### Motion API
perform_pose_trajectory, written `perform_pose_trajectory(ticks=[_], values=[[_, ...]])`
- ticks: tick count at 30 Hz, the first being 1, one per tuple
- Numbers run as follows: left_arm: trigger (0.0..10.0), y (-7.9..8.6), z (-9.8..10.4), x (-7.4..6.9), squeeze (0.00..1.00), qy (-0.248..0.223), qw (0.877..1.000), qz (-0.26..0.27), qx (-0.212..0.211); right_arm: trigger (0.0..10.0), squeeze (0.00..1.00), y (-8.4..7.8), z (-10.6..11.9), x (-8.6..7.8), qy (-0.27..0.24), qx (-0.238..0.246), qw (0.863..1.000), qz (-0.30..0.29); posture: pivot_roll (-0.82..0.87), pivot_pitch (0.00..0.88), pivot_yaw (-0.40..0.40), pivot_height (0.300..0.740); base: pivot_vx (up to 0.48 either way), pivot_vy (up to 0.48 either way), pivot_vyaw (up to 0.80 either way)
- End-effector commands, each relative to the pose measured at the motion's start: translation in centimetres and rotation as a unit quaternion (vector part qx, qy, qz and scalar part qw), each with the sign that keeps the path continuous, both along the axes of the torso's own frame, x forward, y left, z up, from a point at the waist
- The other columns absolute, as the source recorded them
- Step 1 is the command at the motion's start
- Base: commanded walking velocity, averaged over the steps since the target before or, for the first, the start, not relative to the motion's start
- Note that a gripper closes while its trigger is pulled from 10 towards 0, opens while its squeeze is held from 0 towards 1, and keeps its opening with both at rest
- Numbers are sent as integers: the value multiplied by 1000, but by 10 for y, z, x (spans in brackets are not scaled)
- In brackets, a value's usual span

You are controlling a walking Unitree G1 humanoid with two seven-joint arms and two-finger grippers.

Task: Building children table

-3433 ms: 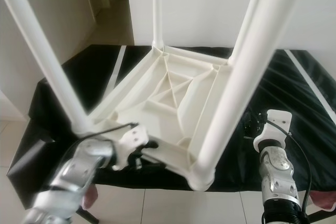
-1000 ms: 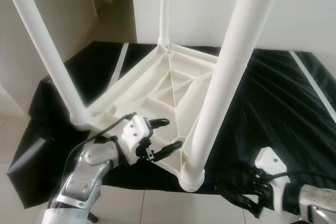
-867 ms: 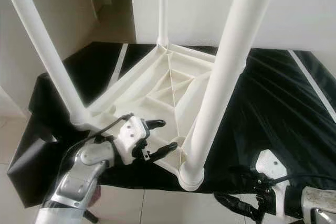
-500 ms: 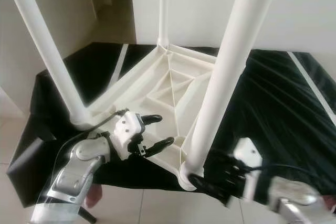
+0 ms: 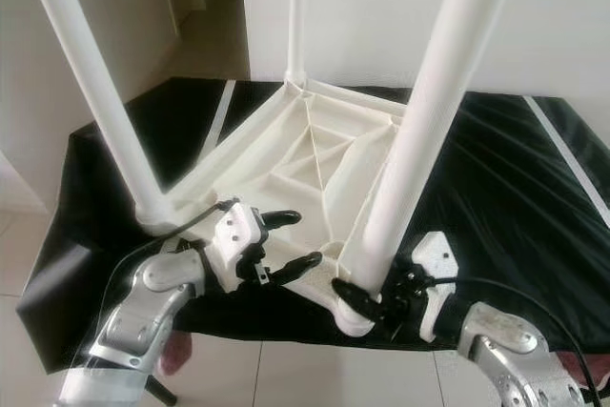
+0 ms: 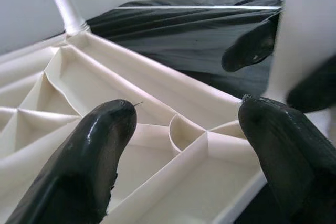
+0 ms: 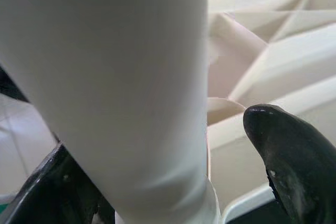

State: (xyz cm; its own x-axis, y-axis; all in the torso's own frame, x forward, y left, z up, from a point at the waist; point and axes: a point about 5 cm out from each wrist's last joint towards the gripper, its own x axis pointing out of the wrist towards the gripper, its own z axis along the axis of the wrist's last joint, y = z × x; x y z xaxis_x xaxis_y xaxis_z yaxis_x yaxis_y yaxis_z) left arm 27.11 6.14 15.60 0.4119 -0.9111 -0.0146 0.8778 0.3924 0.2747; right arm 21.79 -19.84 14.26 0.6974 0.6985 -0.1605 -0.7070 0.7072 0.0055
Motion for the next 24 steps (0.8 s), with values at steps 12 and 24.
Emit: perform_pose_trajectory(ticks=[12,24], values=[[10000,-25,3,-4,0,7,999,-31,-18,10000,0,-52,-4,24,-12,-52,993,-102,-11,0,6,740,0,0,0],[10000,-36,-1,-11,0,17,999,-45,-21,10000,0,-96,3,21,-34,-66,978,-194,-26,0,2,740,0,0,0]])
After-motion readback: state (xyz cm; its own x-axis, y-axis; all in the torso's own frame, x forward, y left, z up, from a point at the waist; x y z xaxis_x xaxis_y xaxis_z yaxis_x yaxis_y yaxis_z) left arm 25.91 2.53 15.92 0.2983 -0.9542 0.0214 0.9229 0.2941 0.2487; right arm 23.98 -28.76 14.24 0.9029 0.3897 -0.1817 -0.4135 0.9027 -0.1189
